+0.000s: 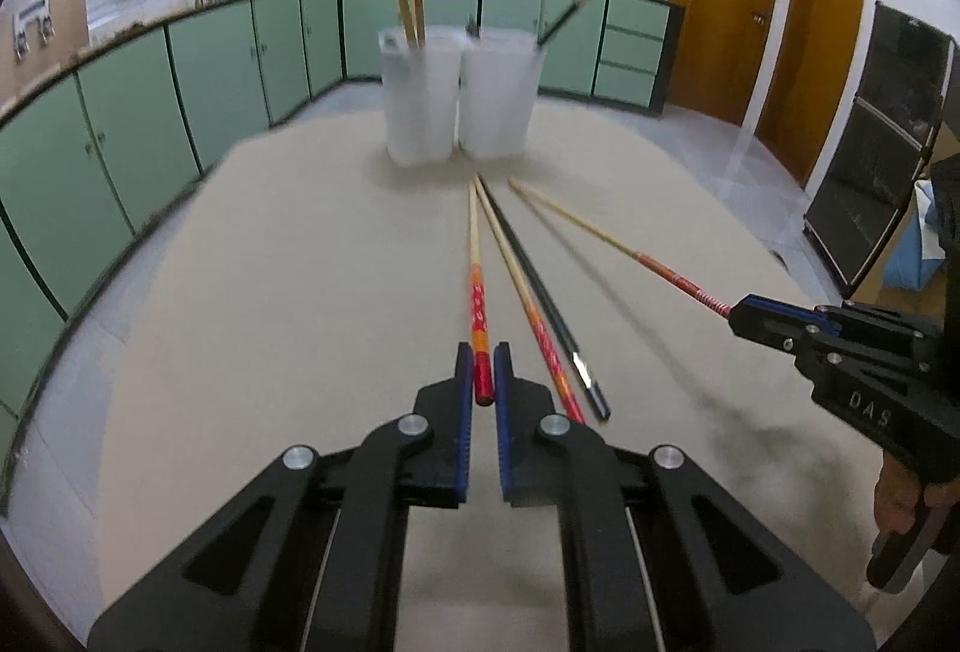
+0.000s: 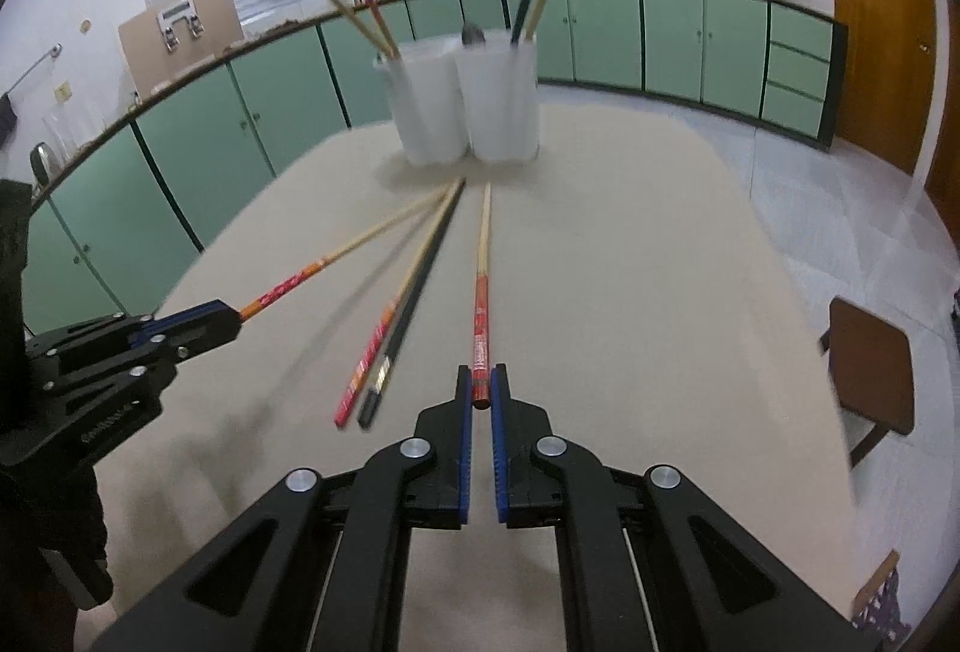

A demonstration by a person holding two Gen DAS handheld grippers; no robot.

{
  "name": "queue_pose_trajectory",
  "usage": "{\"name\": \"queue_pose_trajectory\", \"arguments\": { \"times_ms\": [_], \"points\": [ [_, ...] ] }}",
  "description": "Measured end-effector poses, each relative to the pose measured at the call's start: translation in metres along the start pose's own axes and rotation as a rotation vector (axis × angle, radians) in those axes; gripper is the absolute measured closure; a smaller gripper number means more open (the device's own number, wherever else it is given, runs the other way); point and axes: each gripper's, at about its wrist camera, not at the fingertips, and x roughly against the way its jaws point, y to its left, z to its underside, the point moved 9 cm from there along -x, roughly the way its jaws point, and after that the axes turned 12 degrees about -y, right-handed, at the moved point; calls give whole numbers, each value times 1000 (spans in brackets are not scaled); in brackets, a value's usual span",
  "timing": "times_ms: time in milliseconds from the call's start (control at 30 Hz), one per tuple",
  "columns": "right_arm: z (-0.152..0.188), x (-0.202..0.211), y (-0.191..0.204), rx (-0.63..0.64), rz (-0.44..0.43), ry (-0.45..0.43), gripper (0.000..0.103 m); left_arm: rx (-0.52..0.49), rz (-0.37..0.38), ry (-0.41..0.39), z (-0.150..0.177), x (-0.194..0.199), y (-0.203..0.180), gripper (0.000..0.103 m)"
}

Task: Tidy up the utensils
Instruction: 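Lift both chopsticks and carry them over the white holder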

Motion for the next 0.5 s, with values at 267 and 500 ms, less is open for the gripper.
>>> {"name": "queue_pose_trajectory", "arguments": {
  "times_ms": [267, 500],
  "points": [
    [-65, 20, 4, 33, -10, -108, 97, -6, 16, -132, -69, 20, 2, 98],
    [-127, 23, 11, 62, -45, -165, 97, -33, 41, -223, -129, 21, -4, 98]
  ]
}}
